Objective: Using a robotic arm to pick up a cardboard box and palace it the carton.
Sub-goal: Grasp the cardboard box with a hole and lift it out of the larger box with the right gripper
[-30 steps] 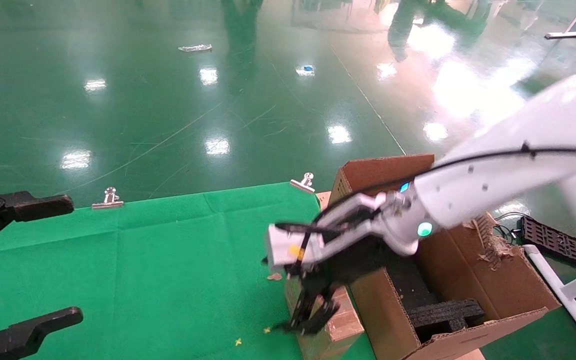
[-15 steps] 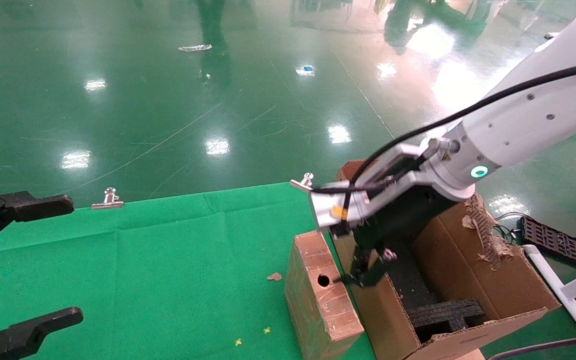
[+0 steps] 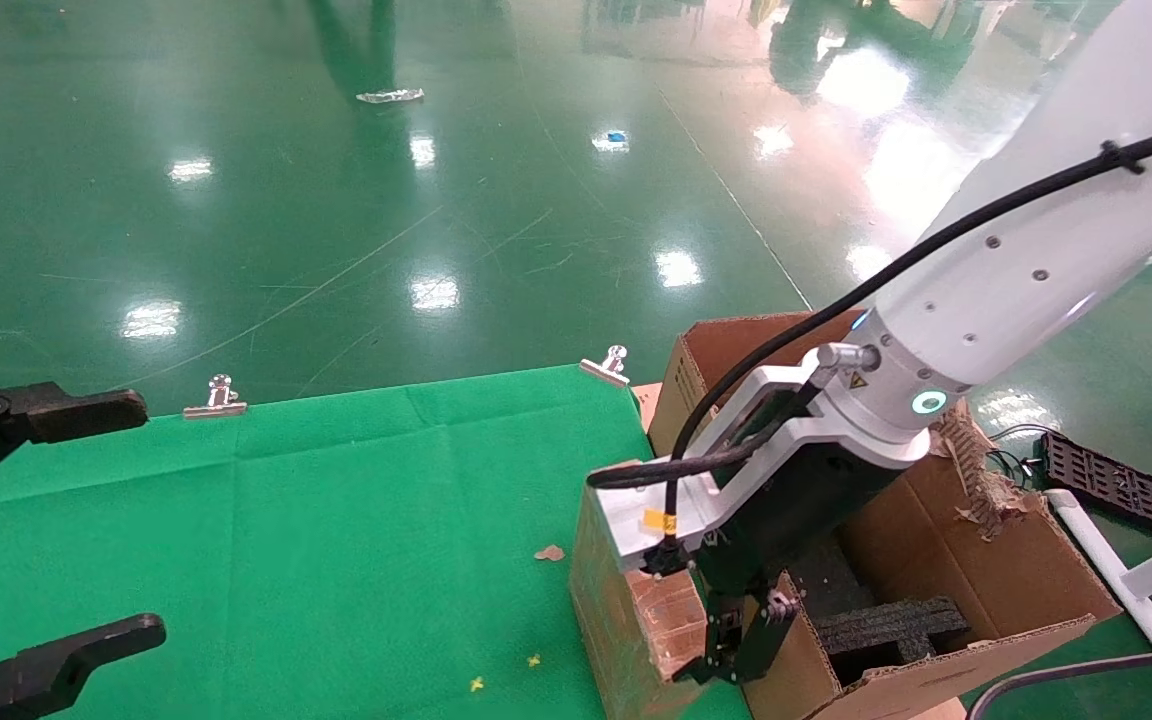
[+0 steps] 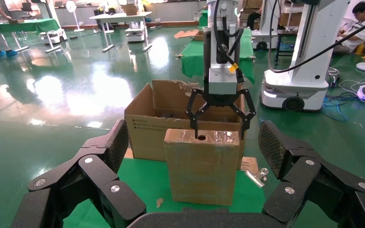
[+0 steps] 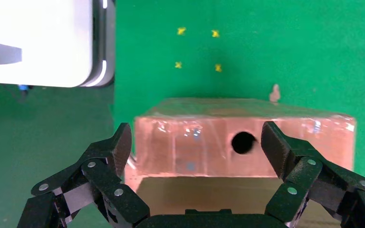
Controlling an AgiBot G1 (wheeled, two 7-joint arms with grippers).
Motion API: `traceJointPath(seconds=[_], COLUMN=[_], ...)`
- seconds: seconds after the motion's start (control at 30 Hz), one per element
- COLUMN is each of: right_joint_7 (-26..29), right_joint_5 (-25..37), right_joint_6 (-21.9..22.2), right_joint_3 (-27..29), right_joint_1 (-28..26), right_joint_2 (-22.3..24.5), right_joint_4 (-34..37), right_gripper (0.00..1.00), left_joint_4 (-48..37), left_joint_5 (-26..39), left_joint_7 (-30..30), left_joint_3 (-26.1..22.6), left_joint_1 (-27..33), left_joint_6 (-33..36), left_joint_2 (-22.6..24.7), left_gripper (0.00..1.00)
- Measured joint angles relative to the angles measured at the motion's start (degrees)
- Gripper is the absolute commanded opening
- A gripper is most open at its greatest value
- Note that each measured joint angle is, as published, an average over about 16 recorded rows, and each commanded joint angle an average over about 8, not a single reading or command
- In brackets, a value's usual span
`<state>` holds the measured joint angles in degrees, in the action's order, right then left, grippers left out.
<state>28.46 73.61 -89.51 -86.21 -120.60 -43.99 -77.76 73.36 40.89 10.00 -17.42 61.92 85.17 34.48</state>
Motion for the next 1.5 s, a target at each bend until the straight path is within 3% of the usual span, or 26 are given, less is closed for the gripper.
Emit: traceJointPath(seconds=[0.5,0.63,0.8,1.07,1.23,1.5], right_joint_7=[4.74,11.62,24.11,43.23,47.28,48.87], right_joint_5=[-0.59,1.28,3.20,1.55,-1.98,-3.77], right_joint_6=[1.73,2.54,3.62,4.94,5.30,5.74], right_joint_3=[-6.34,-7.77,-9.23,-10.06,-9.70,-10.17], right_joint_1=[-4.24,-5.47,-6.61,-6.11,-4.42,-1.85], right_joint_2=[-2.03,-2.53,-3.00,-2.98,-2.90,-4.58], right_joint_4=[0.27,0.66,1.52,5.48,8.84,12.34], right_gripper=[1.00,1.00,1.00,1.00,1.00,1.00], left_joint_4=[0.00,0.00,0.00,0.00,0.00,0.00], left_joint_5=[-0.03,-0.03,-0.04,-0.06,-0.07,-0.08], left_joint_7=[-0.02,-0.03,-0.03,-0.04,-0.05,-0.06], left_joint_3=[-0.04,-0.05,-0.06,-0.09,-0.10,-0.12], left_joint_1=[0.01,0.01,0.01,0.02,0.02,0.03], left_joint_6=[-0.02,-0.02,-0.03,-0.04,-0.04,-0.05], left_joint_2=[-0.02,-0.02,-0.03,-0.03,-0.04,-0.05], left_gripper=[1.00,1.00,1.00,1.00,1.00,1.00])
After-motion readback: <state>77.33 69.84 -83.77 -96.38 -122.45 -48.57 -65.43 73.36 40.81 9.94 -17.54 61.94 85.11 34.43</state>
